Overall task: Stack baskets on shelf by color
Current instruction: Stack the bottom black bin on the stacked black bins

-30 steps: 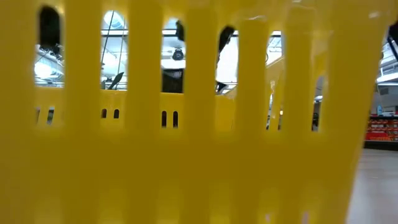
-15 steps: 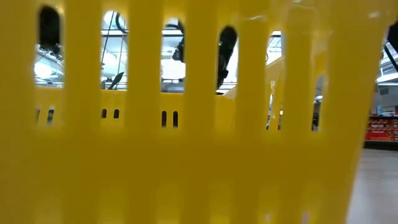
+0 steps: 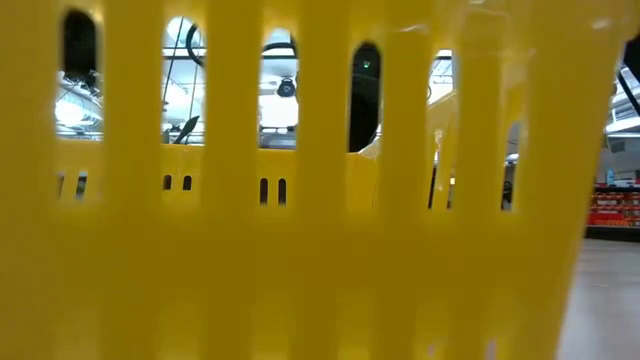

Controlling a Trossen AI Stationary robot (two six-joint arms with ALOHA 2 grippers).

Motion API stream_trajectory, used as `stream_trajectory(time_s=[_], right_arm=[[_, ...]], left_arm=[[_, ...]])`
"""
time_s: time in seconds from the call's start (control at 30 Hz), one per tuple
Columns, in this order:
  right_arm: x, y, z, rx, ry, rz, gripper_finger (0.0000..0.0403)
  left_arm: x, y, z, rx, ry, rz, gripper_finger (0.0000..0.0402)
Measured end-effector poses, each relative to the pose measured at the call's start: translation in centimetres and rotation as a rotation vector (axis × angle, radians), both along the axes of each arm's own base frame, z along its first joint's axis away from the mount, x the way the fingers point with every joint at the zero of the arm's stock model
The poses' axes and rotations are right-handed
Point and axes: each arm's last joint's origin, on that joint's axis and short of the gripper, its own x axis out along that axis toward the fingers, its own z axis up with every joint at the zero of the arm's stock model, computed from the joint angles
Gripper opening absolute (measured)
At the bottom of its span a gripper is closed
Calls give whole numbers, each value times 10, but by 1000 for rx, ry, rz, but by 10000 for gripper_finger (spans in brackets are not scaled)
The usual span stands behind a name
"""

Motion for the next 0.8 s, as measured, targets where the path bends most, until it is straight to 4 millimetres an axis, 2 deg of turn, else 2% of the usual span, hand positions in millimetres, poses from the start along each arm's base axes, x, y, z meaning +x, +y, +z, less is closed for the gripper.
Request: stream_trajectory(time_s=[0.4, 0.8], right_arm=[[-4, 3, -1, 15, 46, -34, 103], [-10, 2, -2, 1, 103, -50, 111]], left_arm=[[0, 0, 0, 0, 0, 0, 53], [0, 0, 0, 0, 0, 0, 62]])
